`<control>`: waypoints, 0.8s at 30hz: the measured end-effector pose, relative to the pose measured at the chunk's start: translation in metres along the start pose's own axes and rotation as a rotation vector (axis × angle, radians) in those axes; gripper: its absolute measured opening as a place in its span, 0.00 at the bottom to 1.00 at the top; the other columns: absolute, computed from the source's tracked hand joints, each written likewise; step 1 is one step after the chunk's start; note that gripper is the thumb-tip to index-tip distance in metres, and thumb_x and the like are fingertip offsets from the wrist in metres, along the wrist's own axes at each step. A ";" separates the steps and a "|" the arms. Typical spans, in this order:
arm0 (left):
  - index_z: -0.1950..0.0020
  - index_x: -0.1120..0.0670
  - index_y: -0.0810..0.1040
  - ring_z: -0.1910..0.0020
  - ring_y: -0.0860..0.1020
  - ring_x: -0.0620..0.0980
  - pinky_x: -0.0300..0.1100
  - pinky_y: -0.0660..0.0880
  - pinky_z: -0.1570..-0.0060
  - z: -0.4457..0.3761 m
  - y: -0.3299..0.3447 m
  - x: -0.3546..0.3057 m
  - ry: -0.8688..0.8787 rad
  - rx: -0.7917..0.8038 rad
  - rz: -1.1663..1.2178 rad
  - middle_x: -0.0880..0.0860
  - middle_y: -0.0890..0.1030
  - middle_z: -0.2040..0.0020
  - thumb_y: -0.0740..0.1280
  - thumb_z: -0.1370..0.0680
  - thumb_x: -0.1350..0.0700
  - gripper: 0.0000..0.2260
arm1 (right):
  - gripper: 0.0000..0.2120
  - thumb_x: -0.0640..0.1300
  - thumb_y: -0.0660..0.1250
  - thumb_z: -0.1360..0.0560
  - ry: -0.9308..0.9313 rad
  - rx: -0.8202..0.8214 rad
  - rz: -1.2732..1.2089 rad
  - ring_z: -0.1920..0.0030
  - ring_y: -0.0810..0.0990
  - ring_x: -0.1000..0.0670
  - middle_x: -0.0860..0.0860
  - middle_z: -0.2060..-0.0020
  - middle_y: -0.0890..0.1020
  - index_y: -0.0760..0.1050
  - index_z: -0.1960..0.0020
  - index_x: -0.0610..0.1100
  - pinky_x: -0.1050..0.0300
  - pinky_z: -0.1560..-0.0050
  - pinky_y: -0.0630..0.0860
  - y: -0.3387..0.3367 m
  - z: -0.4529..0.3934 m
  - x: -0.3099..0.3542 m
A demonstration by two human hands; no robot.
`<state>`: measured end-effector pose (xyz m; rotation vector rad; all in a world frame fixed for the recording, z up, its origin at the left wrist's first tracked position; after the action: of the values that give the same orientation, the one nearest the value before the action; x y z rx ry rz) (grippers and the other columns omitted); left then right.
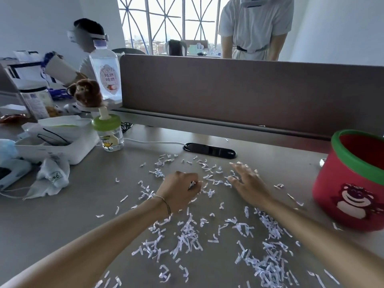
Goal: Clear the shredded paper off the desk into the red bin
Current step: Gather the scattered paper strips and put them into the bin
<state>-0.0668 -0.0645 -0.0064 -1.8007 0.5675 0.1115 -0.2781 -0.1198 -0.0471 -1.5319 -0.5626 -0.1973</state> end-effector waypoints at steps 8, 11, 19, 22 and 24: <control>0.68 0.50 0.66 0.73 0.67 0.55 0.42 0.63 0.71 0.030 -0.045 0.041 -0.075 -0.118 -0.003 0.50 0.67 0.76 0.67 0.22 0.50 0.17 | 0.28 0.61 0.54 0.16 -0.289 0.140 0.021 0.18 0.53 0.44 0.47 0.18 0.57 0.58 0.19 0.54 0.42 0.22 0.55 0.044 0.020 0.100; 0.66 0.52 0.70 0.73 0.70 0.53 0.43 0.69 0.71 0.047 -0.055 0.055 -0.119 -0.116 -0.002 0.50 0.70 0.75 0.62 0.23 0.46 0.15 | 0.29 0.63 0.52 0.17 -0.397 0.199 0.080 0.18 0.51 0.44 0.48 0.18 0.54 0.56 0.19 0.56 0.44 0.21 0.51 0.064 0.034 0.136; 0.69 0.52 0.68 0.74 0.69 0.53 0.42 0.67 0.71 0.095 -0.075 0.089 -0.254 -0.121 -0.042 0.51 0.70 0.75 0.66 0.23 0.50 0.15 | 0.41 0.78 0.42 0.27 -0.558 0.237 0.234 0.17 0.48 0.47 0.51 0.17 0.52 0.54 0.20 0.61 0.44 0.18 0.44 0.095 0.071 0.193; 0.65 0.55 0.73 0.71 0.71 0.57 0.44 0.70 0.69 0.107 -0.078 0.093 -0.284 -0.123 -0.026 0.52 0.72 0.73 0.66 0.23 0.50 0.13 | 0.33 0.73 0.50 0.25 -0.608 0.134 0.291 0.19 0.58 0.46 0.49 0.20 0.62 0.63 0.24 0.60 0.44 0.20 0.55 0.093 0.068 0.201; 0.68 0.53 0.69 0.71 0.69 0.57 0.43 0.67 0.70 0.111 -0.080 0.093 -0.279 -0.128 -0.038 0.51 0.70 0.74 0.66 0.22 0.50 0.16 | 0.26 0.67 0.54 0.23 -0.618 0.057 0.263 0.27 0.69 0.46 0.49 0.28 0.72 0.72 0.32 0.56 0.47 0.27 0.66 0.083 0.059 0.203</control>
<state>0.0729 0.0241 -0.0042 -1.8784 0.3324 0.3743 -0.0789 -0.0127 -0.0302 -1.5878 -0.8296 0.5078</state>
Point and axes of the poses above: each hand's wrist, its own z-axis away from the middle knuckle, its own y-axis out of the palm, x = y × z, the point moved 9 cm from there along -z, towards the middle knuckle
